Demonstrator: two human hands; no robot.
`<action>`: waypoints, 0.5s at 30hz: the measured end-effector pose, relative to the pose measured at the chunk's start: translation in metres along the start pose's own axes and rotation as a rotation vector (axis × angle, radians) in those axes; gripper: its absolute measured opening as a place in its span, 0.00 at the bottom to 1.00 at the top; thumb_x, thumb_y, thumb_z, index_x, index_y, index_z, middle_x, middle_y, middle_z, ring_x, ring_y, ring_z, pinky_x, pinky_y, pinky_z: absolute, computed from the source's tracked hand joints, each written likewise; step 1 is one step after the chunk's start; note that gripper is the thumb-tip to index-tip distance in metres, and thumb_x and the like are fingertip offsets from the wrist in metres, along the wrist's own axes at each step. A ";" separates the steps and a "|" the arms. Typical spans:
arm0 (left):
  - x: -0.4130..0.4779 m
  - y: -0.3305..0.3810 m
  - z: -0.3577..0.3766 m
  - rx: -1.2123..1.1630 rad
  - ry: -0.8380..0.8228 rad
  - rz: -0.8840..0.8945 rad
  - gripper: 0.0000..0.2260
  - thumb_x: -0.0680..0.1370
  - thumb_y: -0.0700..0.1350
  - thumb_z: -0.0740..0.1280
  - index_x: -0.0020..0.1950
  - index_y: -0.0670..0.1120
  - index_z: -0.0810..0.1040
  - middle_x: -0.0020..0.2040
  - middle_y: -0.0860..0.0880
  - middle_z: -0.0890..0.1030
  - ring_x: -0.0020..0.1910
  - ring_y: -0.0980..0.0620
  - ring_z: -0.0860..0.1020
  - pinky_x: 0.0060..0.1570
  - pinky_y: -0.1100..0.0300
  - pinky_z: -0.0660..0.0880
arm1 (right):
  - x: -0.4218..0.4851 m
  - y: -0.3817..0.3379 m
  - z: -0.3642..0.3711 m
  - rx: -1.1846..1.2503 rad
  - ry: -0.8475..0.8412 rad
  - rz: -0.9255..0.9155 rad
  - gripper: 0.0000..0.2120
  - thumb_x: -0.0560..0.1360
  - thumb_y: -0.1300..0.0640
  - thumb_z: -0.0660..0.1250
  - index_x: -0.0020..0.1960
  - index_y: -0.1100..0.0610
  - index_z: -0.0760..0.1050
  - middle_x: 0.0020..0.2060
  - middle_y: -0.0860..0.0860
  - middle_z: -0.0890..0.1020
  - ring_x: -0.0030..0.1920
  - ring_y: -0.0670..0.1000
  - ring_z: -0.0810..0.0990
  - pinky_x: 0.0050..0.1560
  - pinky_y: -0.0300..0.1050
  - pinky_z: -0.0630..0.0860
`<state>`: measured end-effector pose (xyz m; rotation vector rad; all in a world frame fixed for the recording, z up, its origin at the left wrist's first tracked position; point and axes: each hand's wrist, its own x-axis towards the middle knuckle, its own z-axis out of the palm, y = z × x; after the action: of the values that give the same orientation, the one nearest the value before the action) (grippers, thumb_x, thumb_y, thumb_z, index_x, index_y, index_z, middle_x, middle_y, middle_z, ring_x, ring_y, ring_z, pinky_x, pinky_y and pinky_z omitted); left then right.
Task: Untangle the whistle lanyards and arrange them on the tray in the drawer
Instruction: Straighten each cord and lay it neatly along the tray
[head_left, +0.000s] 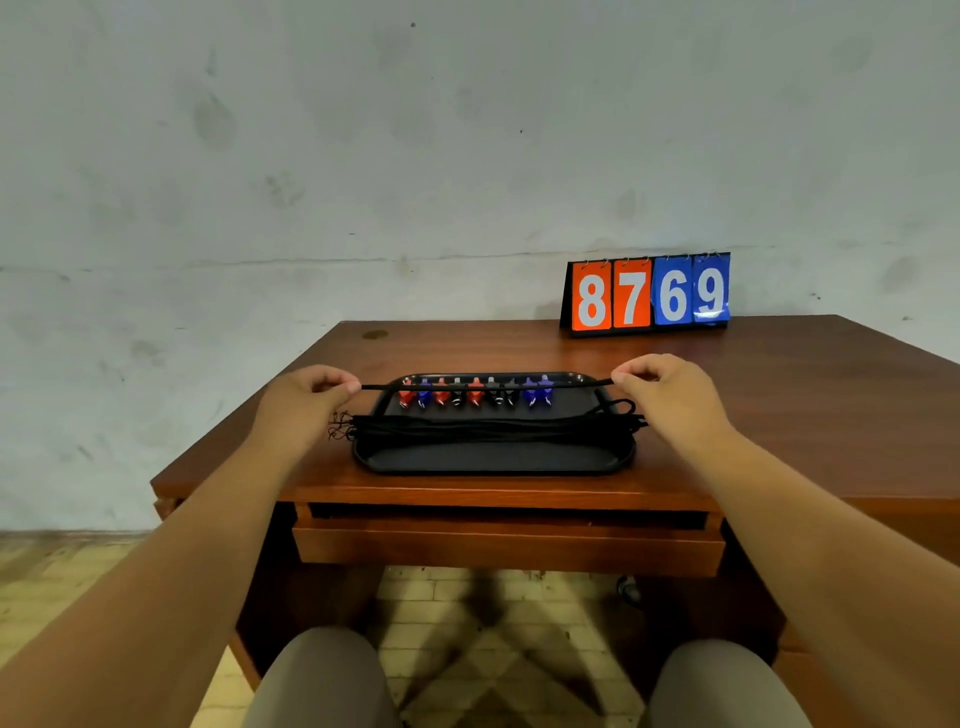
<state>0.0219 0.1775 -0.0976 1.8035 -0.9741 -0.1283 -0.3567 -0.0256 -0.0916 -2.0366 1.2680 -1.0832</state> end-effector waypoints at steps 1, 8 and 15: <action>-0.003 -0.002 0.003 0.018 -0.001 -0.005 0.02 0.81 0.51 0.74 0.50 0.56 0.87 0.50 0.57 0.85 0.51 0.56 0.81 0.51 0.59 0.74 | -0.002 0.004 0.004 -0.007 -0.001 0.001 0.05 0.83 0.50 0.70 0.54 0.45 0.85 0.53 0.43 0.84 0.54 0.45 0.80 0.49 0.40 0.74; -0.007 -0.017 0.016 0.019 -0.022 -0.065 0.04 0.82 0.51 0.73 0.51 0.55 0.88 0.52 0.57 0.86 0.54 0.55 0.81 0.59 0.52 0.75 | -0.016 0.025 0.011 -0.009 -0.033 0.022 0.05 0.82 0.52 0.72 0.48 0.46 0.85 0.46 0.37 0.81 0.47 0.39 0.78 0.50 0.43 0.72; -0.007 -0.023 0.020 0.108 -0.048 -0.025 0.04 0.81 0.52 0.74 0.51 0.55 0.88 0.54 0.56 0.87 0.57 0.53 0.82 0.62 0.52 0.76 | -0.012 0.034 0.014 -0.017 -0.015 0.050 0.05 0.81 0.48 0.71 0.48 0.44 0.86 0.51 0.42 0.81 0.51 0.46 0.80 0.53 0.46 0.75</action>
<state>0.0196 0.1705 -0.1280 1.9196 -1.0087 -0.1374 -0.3651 -0.0298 -0.1294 -2.0109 1.3177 -1.0355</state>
